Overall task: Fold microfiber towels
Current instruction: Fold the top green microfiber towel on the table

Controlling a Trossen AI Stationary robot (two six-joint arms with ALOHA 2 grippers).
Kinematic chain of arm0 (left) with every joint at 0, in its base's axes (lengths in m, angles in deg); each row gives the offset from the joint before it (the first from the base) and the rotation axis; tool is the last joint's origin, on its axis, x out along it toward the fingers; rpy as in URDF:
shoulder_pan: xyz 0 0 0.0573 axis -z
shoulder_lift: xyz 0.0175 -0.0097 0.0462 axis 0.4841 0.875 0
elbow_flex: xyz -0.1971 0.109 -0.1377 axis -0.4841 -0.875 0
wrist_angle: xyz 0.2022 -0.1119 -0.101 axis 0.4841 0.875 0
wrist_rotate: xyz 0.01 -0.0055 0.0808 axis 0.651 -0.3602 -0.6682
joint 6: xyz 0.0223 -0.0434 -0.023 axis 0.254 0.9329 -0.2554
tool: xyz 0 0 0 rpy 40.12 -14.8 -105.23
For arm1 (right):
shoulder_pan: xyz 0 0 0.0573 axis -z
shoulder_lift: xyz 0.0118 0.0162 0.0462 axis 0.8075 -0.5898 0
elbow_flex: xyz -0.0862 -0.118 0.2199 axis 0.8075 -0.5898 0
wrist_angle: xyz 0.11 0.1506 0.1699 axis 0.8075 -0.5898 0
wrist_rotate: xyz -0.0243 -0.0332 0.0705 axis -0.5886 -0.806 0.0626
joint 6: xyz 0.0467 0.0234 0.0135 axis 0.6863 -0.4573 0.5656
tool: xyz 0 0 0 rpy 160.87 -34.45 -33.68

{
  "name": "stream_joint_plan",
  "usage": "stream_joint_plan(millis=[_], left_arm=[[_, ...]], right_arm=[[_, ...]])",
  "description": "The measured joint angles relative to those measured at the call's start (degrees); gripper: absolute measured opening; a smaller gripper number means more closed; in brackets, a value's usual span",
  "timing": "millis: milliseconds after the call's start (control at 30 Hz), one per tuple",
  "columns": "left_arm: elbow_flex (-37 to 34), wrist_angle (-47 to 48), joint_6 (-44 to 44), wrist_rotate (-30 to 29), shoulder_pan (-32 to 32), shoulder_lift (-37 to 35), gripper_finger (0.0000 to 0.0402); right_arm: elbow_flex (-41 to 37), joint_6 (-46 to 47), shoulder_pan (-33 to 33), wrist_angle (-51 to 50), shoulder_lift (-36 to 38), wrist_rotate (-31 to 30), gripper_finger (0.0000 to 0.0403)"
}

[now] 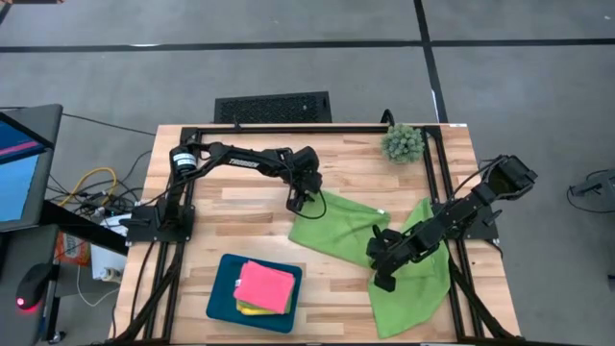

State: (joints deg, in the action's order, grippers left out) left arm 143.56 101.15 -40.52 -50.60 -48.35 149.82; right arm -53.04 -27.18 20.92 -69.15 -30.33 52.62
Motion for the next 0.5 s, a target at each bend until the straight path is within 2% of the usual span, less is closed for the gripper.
stream_joint_plan(millis=[167,500], left_arm=[[0.0,0.2,0.0,-0.6,0.0,0.0,0.0126],[0.3,0.6,2.0,-2.0,0.0,0.0,0.0038]], right_arm=[[0.0,0.0,0.0,0.0,0.0,0.0,0.0032],[0.0,0.0,0.0,0.0,0.0,0.0,0.0027]])
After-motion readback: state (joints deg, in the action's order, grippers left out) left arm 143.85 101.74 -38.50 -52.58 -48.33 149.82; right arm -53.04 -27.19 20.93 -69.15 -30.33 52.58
